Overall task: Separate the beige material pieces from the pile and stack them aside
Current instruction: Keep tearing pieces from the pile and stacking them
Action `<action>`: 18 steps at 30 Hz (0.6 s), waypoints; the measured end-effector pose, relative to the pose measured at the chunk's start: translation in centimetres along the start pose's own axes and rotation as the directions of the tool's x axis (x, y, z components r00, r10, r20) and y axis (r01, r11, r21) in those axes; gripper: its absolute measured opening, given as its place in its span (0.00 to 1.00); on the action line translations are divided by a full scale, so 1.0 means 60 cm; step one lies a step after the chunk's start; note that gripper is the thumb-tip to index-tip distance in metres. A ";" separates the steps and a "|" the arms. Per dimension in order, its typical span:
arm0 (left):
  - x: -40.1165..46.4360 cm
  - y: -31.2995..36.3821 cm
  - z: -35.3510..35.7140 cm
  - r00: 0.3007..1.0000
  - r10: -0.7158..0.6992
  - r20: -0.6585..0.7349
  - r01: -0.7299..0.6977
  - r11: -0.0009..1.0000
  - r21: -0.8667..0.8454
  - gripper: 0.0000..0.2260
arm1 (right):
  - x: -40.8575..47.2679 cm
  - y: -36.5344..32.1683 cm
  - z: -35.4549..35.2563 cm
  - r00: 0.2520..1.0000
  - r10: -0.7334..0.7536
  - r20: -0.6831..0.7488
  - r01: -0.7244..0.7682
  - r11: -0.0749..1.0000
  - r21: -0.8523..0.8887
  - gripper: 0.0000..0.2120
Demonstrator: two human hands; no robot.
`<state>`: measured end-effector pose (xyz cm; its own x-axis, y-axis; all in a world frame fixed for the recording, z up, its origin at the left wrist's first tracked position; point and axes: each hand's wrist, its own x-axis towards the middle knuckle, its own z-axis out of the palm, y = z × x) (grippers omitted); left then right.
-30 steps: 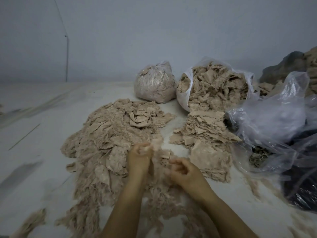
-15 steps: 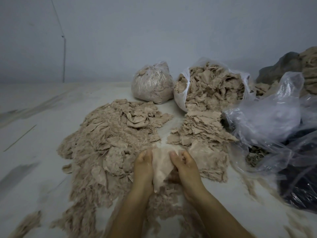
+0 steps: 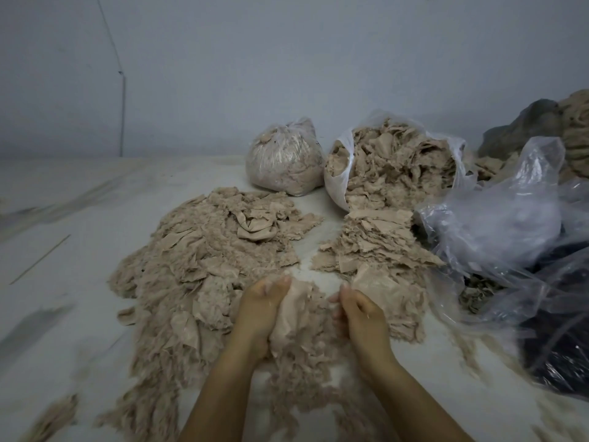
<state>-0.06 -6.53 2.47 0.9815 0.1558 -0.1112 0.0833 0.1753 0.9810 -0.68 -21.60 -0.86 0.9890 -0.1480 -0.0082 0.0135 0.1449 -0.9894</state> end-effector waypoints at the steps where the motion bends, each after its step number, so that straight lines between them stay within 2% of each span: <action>1: -0.004 0.000 0.006 0.996 -0.017 0.083 0.016 1.000 0.014 0.10 | 0.001 -0.003 0.010 0.997 0.013 0.073 -0.011 1.000 -0.019 0.20; 3: -0.013 -0.006 0.020 0.978 -0.014 0.206 -0.002 0.997 0.075 0.11 | 0.003 -0.013 0.029 0.969 0.090 0.229 -0.089 0.996 -0.017 0.25; 5: -0.013 -0.009 0.026 0.988 0.036 0.150 -0.053 0.992 0.116 0.12 | 0.004 -0.025 0.040 0.949 0.125 0.288 -0.144 0.988 0.046 0.21; 6: -0.009 -0.009 0.023 0.996 0.047 0.079 -0.054 0.995 0.080 0.12 | 0.004 -0.029 0.041 0.959 0.100 0.263 -0.132 0.986 0.104 0.18; 8: -0.001 -0.010 0.013 1.000 -0.016 0.001 0.016 0.997 -0.078 0.13 | 0.009 -0.031 0.041 0.989 -0.002 0.146 -0.020 0.988 0.154 0.14; 11: -0.008 -0.017 0.016 0.972 -0.201 0.121 0.221 0.957 -0.186 0.18 | 0.013 -0.031 0.051 0.993 -0.117 0.016 0.114 0.983 0.144 0.14; 13: -0.013 -0.031 0.030 0.964 -0.228 0.138 0.253 0.947 -0.197 0.17 | 0.013 -0.032 0.057 0.987 -0.162 -0.017 0.162 0.982 0.101 0.12; 16: -0.005 -0.037 0.037 0.993 -0.093 -0.076 0.082 0.988 -0.135 0.12 | 0.011 -0.031 0.048 0.975 -0.219 -0.026 0.220 0.976 0.002 0.08; 18: 0.004 -0.031 0.026 0.977 0.129 -0.171 -0.117 0.990 0.075 0.11 | 0.015 -0.029 0.032 0.973 -0.227 -0.049 0.225 0.974 -0.035 0.08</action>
<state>0.30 -8.32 0.89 0.9399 0.3414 -0.0095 -0.0198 0.0822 0.9964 0.47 -20.09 1.12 0.9517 -0.2248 0.2093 0.2307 0.0732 -0.9703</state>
